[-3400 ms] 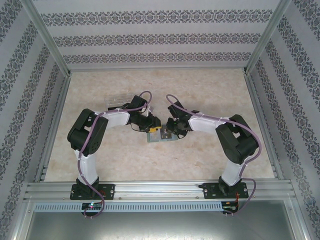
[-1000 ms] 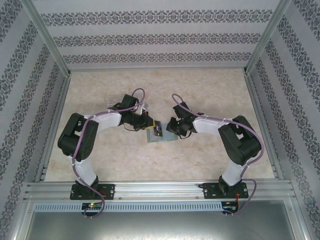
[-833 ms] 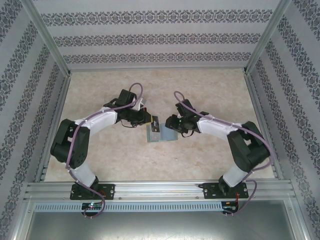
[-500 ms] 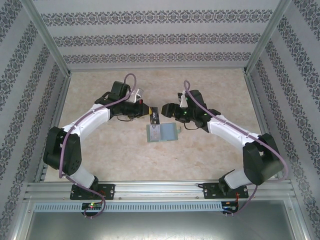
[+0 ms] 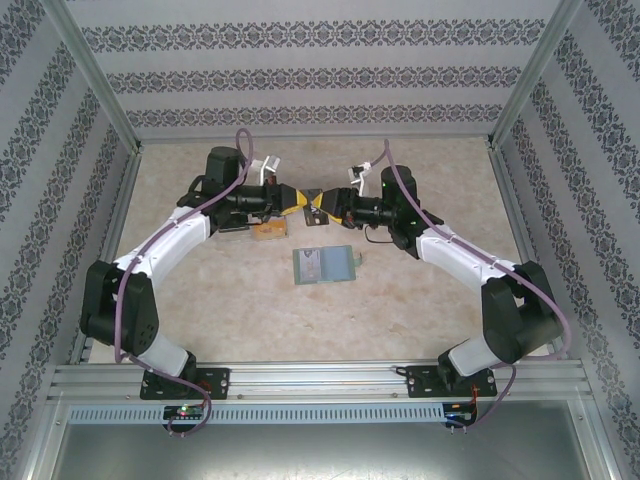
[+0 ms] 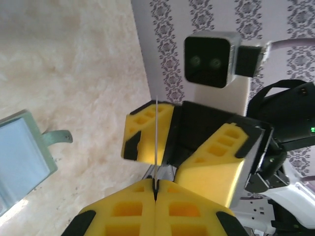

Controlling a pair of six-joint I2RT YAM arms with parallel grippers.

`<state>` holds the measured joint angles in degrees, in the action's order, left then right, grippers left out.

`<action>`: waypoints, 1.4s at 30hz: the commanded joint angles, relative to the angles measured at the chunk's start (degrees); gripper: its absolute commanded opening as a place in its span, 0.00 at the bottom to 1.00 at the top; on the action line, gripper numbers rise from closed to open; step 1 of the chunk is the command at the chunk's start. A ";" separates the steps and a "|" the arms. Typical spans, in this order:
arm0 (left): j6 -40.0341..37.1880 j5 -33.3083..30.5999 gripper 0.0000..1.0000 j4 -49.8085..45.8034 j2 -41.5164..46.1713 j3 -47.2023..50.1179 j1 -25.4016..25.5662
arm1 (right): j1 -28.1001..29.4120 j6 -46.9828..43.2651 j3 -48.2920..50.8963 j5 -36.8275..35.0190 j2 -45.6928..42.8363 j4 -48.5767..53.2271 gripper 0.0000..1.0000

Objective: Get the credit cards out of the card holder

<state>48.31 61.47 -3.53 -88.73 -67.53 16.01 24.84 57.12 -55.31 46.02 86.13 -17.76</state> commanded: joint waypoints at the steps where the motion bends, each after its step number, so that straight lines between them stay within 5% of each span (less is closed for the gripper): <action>1: 6.47 1.74 0.00 8.16 1.63 1.24 -0.49 | -0.32 4.04 -0.68 3.20 -0.43 -6.94 0.35; 5: 12.54 0.17 0.01 13.92 2.33 4.18 -0.63 | 0.34 8.17 1.48 2.59 -1.43 -13.22 0.12; 9: 19.15 -2.51 0.17 21.48 3.78 7.31 -0.63 | 0.80 11.47 2.65 -0.39 -2.28 -15.11 0.04; 19: 24.86 -3.72 0.25 29.69 4.78 9.94 0.44 | 1.70 19.07 2.60 -3.75 0.12 -20.02 0.04; 30: 22.83 -2.80 0.15 27.95 3.22 8.51 1.17 | 1.93 19.56 2.49 -4.01 2.55 -20.45 0.05; 33: 19.81 -3.23 0.03 24.05 2.96 7.22 1.17 | 1.54 18.04 2.25 -4.05 2.65 -18.49 0.11; 35: 15.97 -4.00 0.00 18.85 3.01 5.76 1.07 | 1.03 15.58 1.97 -4.72 2.55 -14.83 0.25; 42: -11.43 -15.14 0.00 -16.59 2.13 -6.08 -1.30 | -1.85 6.79 1.92 -9.38 3.19 -1.45 0.59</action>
<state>52.86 51.99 -2.83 -86.17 -68.47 16.01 24.21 69.60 -53.06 39.79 88.29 -26.39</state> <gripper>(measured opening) 0.050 0.572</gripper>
